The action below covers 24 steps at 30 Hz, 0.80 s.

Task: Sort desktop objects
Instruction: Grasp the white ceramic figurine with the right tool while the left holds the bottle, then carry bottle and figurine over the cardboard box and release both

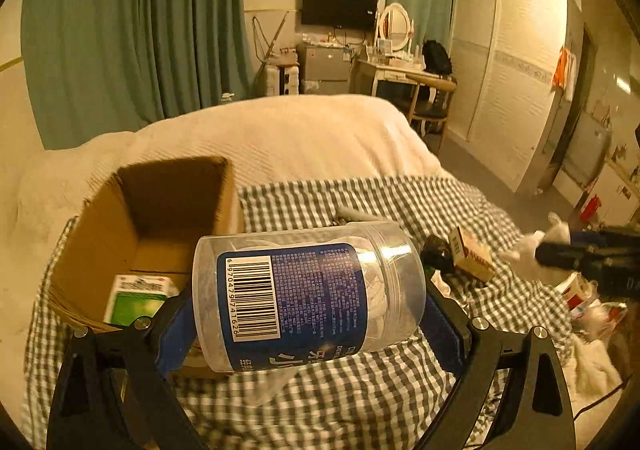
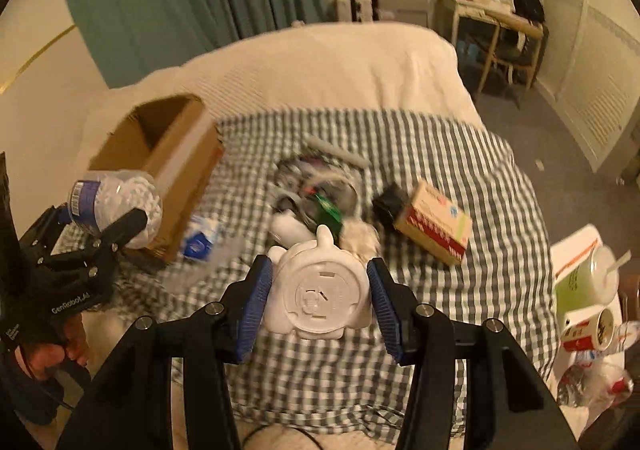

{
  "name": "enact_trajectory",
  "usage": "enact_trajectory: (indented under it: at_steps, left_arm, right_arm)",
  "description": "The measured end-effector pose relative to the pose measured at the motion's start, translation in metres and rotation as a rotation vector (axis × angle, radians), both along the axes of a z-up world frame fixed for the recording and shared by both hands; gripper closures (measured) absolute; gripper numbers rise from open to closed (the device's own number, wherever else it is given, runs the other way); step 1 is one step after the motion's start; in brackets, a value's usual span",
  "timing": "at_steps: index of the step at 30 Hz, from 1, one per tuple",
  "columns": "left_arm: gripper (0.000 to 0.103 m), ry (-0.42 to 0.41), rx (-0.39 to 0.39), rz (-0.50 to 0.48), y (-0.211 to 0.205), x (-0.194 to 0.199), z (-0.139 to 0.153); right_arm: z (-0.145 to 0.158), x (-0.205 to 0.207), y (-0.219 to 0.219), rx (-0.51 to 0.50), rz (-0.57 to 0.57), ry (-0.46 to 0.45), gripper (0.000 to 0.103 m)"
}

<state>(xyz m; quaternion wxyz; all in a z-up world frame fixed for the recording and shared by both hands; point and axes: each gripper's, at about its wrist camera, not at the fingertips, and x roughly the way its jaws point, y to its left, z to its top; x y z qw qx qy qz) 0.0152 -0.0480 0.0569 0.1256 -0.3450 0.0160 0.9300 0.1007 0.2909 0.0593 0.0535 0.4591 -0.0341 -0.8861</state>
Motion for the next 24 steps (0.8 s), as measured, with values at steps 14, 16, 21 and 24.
enact_trajectory:
  at_steps: [14,16,21,24]
  left_arm:
    - [0.006,0.035,0.082,0.296,-0.112,-0.029,0.106]
    - [0.006,0.044,0.103,0.328,-0.120,-0.033,0.110]
    - [0.006,0.104,0.155,0.401,-0.143,-0.034,0.079]
    - [0.006,0.073,0.053,0.436,-0.152,-0.046,0.051]
  right_arm:
    - [0.129,-0.027,-0.118,-0.161,0.158,0.227,0.054]
    - [0.136,-0.038,-0.143,-0.177,0.200,0.243,0.054]
    - [0.128,-0.068,-0.196,-0.202,0.266,0.255,0.055]
    - [0.102,-0.092,-0.213,-0.254,0.269,0.189,0.072]
